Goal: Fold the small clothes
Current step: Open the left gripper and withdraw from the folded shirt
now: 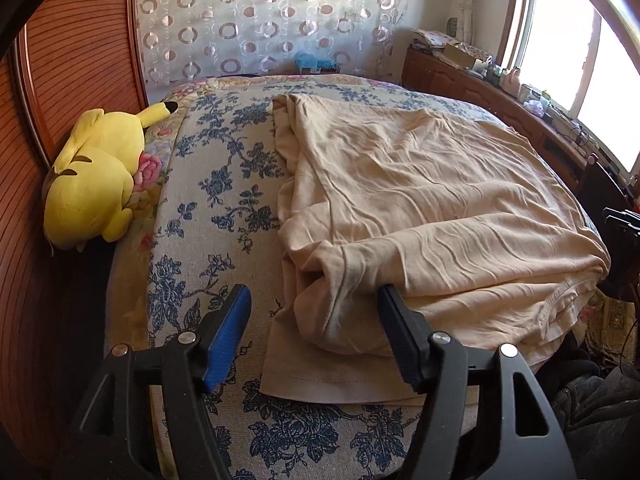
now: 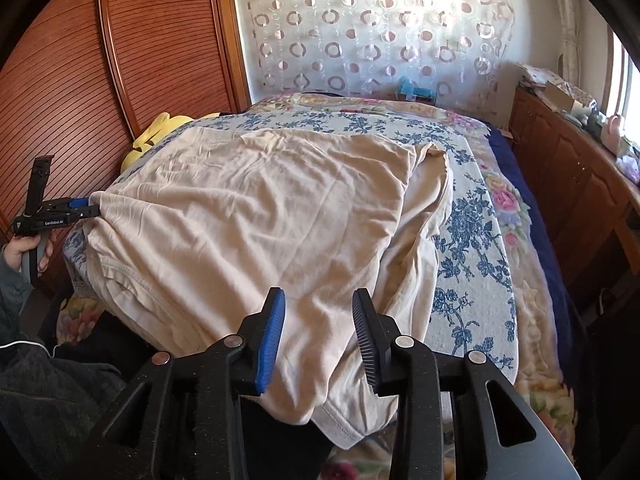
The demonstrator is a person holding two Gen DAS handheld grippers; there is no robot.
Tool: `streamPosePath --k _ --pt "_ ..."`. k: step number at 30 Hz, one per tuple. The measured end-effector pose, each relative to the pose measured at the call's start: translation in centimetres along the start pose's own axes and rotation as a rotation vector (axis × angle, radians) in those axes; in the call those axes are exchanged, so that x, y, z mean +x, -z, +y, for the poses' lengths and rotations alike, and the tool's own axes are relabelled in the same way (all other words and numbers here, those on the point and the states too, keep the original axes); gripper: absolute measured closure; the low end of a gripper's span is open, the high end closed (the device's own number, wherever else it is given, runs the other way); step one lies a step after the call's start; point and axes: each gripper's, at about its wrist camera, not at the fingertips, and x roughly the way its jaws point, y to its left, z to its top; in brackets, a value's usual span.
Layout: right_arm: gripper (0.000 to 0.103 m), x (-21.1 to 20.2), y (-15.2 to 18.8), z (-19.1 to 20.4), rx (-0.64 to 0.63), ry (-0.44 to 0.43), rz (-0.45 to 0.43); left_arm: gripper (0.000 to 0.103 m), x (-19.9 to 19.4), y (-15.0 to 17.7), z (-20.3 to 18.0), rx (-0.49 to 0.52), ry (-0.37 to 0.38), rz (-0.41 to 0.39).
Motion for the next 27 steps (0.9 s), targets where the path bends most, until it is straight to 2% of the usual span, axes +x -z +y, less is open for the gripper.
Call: streamPosePath --k 3,7,27 --pt "0.056 0.5 0.0 0.5 0.005 -0.008 -0.006 0.036 0.4 0.3 -0.1 -0.004 -0.004 0.01" --pt "0.052 1.5 0.2 1.1 -0.003 0.005 0.002 0.036 0.7 0.6 -0.2 -0.006 -0.004 0.015" --pt "0.051 5.8 1.2 1.1 0.003 0.03 0.046 0.034 0.7 1.0 -0.8 0.005 -0.051 -0.021"
